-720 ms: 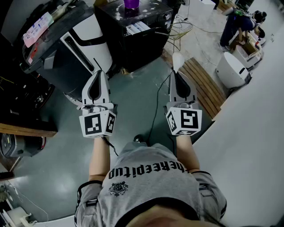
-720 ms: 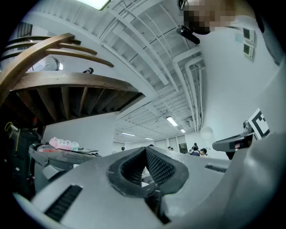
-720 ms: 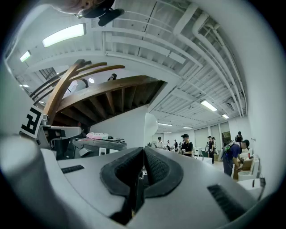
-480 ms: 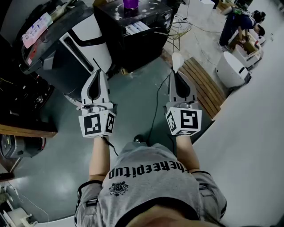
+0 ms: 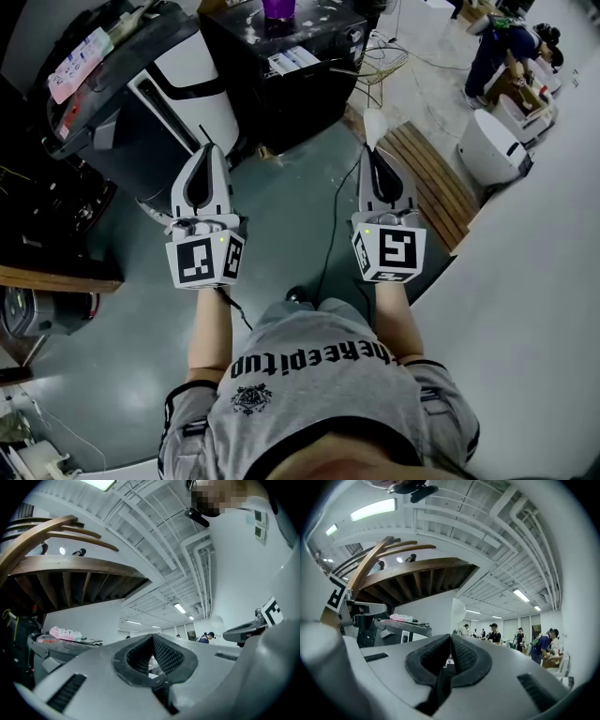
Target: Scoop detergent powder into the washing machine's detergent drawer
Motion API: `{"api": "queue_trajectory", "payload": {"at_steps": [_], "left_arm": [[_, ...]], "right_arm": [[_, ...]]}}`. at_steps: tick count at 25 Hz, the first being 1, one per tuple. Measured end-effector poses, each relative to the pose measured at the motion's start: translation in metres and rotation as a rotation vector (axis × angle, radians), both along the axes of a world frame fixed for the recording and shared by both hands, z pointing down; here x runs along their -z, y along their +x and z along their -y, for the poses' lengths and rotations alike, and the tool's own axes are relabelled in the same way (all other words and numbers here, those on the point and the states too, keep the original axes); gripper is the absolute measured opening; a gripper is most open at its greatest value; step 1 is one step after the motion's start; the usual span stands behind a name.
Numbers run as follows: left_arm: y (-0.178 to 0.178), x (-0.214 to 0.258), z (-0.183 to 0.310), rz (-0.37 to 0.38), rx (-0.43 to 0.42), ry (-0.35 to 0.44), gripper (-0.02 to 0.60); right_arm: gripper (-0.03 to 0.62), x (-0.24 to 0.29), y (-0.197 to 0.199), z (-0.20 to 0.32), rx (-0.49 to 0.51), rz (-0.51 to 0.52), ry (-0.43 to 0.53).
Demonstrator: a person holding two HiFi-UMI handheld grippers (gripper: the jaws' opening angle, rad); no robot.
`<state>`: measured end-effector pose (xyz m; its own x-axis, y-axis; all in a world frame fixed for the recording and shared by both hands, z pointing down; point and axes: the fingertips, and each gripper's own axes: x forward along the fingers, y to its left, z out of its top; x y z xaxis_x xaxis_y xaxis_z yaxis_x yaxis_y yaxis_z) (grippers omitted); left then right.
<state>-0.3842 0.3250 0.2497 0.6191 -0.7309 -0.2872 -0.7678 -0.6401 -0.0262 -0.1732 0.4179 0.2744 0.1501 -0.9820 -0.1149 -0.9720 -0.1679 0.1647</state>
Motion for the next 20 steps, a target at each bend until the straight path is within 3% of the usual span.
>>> {"api": "queue_trajectory", "payload": {"at_steps": [2, 6, 11, 20], "left_arm": [[0.0, 0.0, 0.002, 0.004, -0.003, 0.006, 0.003], [-0.001, 0.001, 0.007, 0.011, -0.008, 0.009, 0.003], [0.002, 0.001, 0.017, 0.011, -0.013, 0.009, 0.003], [0.032, 0.004, 0.058, 0.005, -0.005, 0.015, 0.003]], "right_arm": [[0.005, 0.0, -0.003, 0.002, 0.019, -0.011, 0.001], [0.005, 0.001, -0.007, 0.01, 0.072, 0.059, 0.001], [0.005, 0.001, -0.007, 0.022, 0.066, 0.061, 0.004], [0.005, -0.001, 0.025, 0.07, 0.073, 0.116, 0.0]]}}
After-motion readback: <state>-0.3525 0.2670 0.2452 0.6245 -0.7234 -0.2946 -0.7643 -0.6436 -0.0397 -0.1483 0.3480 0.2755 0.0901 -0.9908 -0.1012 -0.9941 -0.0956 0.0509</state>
